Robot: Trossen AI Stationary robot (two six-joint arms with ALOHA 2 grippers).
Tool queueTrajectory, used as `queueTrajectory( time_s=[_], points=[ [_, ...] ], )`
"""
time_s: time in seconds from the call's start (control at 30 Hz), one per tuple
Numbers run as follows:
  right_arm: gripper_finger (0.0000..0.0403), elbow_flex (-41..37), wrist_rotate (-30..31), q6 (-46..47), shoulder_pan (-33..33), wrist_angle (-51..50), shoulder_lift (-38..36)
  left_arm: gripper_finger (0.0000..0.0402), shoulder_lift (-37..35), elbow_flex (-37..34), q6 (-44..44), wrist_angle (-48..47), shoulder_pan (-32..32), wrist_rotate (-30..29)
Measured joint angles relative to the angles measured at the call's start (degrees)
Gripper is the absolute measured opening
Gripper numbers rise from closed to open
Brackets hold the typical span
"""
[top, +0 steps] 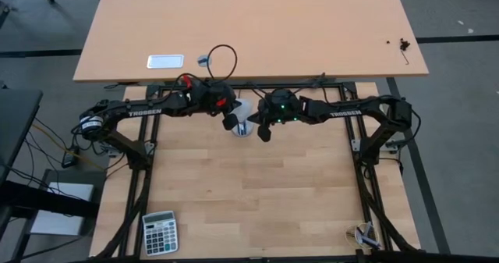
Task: Screw lightbulb
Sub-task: Remove the lightbulb from the lamp
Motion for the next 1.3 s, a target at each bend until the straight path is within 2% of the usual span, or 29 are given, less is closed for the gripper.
queueTrajectory(
  time_s=[0.3, 0.53, 0.7, 0.87, 0.93, 1.1, 1.3],
  points=[
    [0.0011, 0.0, 0.5, 1.1, -2.8, -1.2, -0.1, 0.0, 0.0, 0.0, -0.4, -1.0, 0.1, -0.6],
    [0.0011, 0.0, 4.6, 2.4, -6.4, -2.4, -0.1, 0.0, 0.0, -0.1, -0.9, -1.0, -0.2, 1.3],
    [0.0011, 0.0, 2.0, 2.0, -8.4, -3.4, -2.2, 0.0, 0.1, -0.1, -0.9, -1.1, -0.1, 1.2],
    [0.0012, 0.0, -5.1, -1.3, -4.6, -4.1, -4.7, 0.0, 0.1, -0.1, -0.6, -1.1, -0.2, 1.0],
    [0.0012, 0.0, -5.9, -1.9, -2.3, -3.8, -4.3, 0.0, 0.1, -0.2, -0.6, -1.0, -0.2, 0.9],
    [0.001, 0.0, -3.8, -2.8, 1.4, -1.2, -1.7, 0.0, 0.1, -0.2, -0.5, -0.9, -0.2, 0.8],
    [0.001, 0.0, -0.4, -1.8, 0.2, -0.8, -0.7, 0.0, 0.1, -0.2, -1.4, -0.9, -0.2, 0.3]
  ],
)
